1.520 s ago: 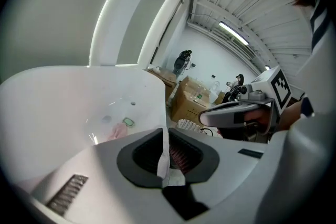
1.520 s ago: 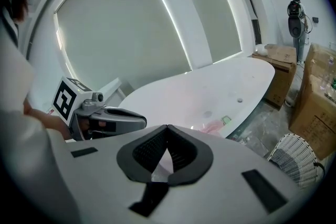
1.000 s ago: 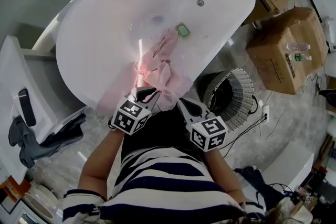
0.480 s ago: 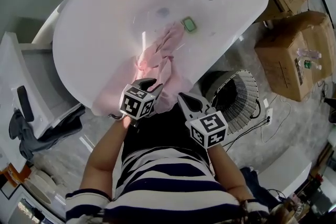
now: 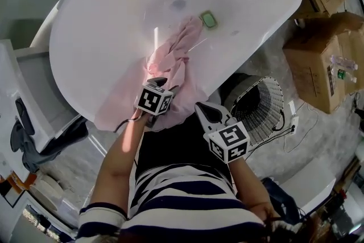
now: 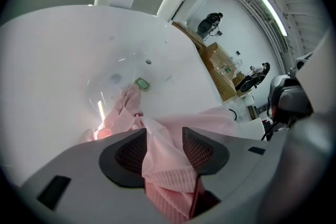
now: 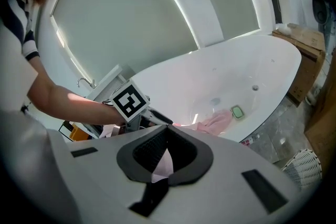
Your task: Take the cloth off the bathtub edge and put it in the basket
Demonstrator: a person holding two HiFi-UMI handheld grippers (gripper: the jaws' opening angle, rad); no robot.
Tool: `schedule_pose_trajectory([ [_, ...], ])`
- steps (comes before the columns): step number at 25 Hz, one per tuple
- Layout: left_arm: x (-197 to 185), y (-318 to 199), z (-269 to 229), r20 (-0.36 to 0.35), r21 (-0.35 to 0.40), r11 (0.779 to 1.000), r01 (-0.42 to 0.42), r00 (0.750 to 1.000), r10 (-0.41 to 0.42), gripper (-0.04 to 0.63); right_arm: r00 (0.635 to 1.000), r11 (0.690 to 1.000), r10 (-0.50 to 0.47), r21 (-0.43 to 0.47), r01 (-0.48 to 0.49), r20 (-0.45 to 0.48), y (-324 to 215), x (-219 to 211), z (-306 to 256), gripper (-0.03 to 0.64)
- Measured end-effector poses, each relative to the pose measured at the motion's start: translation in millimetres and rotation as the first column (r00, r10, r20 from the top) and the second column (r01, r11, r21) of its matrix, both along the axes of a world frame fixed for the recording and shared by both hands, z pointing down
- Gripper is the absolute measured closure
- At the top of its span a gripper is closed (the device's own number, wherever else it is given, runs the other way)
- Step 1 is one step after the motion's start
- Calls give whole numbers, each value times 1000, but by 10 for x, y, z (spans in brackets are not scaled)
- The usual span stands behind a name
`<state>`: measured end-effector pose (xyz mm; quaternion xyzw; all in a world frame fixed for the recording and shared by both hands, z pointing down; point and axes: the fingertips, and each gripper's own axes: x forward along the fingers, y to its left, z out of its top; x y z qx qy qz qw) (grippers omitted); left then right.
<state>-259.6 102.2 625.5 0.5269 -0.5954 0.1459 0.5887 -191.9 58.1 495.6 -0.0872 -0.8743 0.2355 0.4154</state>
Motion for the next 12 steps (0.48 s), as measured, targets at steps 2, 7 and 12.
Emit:
schedule_pose_trajectory([
  [2,6,10,85,2,-25,999,-21,1000,21,384,1000,1000,1,-7,-1,-6,-43,-16,32,591],
  [7,107,-30,294,-55,-73,994,-79,996,75,325,1000,1000,-10,-14,10,-16,-119,-73,111,591],
  [12,139,21,578,-94,-159,983,-97,992,83,285,999,999,-29,-30,28,-24,-70,-70,159,591],
])
